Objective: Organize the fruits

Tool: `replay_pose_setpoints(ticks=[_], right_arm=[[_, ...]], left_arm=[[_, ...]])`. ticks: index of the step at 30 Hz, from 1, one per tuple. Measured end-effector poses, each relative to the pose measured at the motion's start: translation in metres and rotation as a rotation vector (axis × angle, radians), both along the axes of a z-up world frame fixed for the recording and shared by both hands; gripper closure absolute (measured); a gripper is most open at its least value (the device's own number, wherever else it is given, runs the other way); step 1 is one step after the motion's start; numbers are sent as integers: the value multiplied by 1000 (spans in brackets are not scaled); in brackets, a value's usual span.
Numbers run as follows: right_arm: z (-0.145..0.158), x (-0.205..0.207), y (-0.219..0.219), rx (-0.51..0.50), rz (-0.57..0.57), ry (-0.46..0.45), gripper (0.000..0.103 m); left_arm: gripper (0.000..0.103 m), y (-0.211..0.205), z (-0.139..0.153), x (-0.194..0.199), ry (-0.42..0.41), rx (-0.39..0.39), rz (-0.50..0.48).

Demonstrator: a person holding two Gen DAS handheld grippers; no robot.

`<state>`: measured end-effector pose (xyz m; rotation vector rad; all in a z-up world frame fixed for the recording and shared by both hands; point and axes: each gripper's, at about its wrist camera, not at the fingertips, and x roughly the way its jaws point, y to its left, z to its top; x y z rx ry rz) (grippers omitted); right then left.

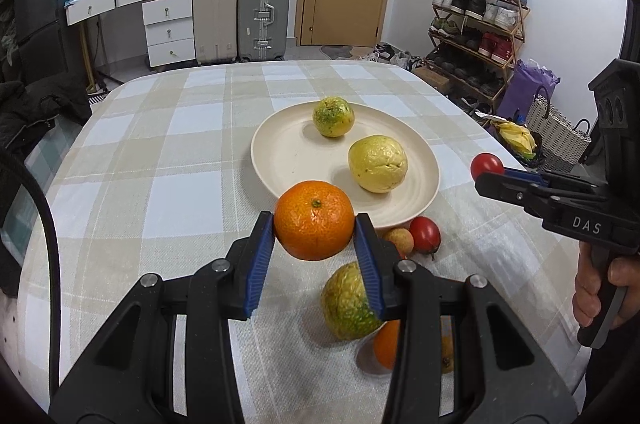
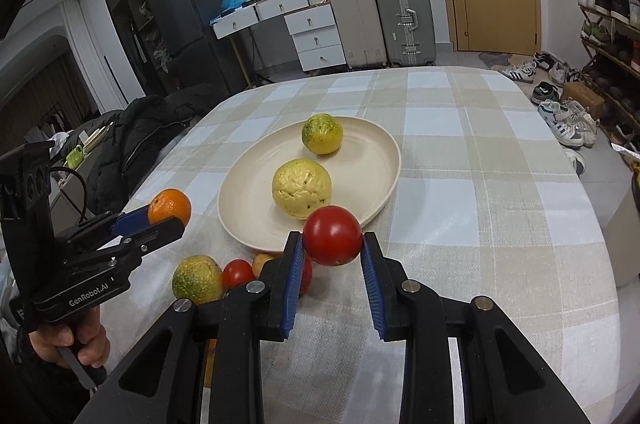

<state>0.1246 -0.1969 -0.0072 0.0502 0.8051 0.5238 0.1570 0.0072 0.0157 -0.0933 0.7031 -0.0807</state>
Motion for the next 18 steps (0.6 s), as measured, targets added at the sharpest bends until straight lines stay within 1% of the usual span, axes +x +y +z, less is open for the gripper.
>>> replay_pose_setpoints(ticks=[2,9,18], right_arm=[[1,3,-1,18,1,9,73],[1,14,1,17,-11,15,73],[-2,22,9,23,-2,26,73]], left_arm=[[65,-1,0,4,3,-4,0],[65,2,-2,19,13,-13,9],[65,4,-5,35,22,-4,23]])
